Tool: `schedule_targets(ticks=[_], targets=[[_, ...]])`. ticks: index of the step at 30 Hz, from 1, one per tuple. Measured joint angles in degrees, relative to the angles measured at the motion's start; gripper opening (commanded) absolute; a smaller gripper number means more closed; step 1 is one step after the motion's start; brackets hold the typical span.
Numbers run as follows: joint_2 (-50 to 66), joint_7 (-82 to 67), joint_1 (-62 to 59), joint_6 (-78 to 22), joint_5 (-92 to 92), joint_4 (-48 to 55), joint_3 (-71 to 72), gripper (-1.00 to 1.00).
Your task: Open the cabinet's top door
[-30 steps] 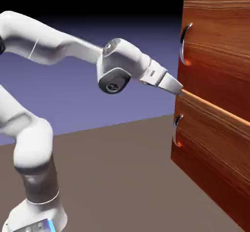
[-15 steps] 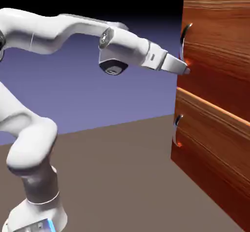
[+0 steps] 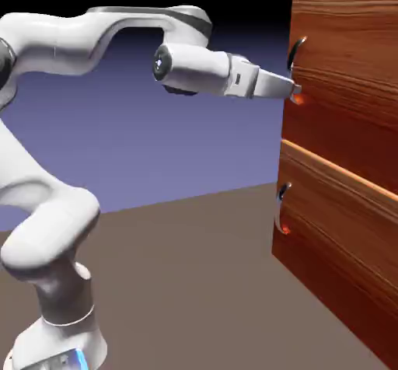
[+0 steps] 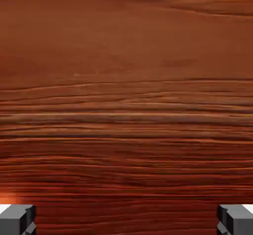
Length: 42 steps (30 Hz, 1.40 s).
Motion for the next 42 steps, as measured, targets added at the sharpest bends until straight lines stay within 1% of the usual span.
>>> schedule_targets(ticks=[21, 23, 29, 30, 32, 42], targets=[[-2.00, -41.35, -17.50, 0.37, 52.33, 13.89, 18.31, 0.00], [-2.04, -42.27, -17.89, 0.38, 53.49, 14.19, 18.71, 0.00], [2.00, -43.49, -30.53, 0.01, 54.59, 22.39, 28.81, 0.00], [2.07, -43.51, -30.77, 0.01, 54.61, 22.55, 29.01, -1.00], [2.07, -43.51, -30.77, 0.01, 54.61, 22.55, 29.01, -1.00], [6.34, -52.12, -10.03, -2.74, 54.50, 14.33, 12.29, -1.00]])
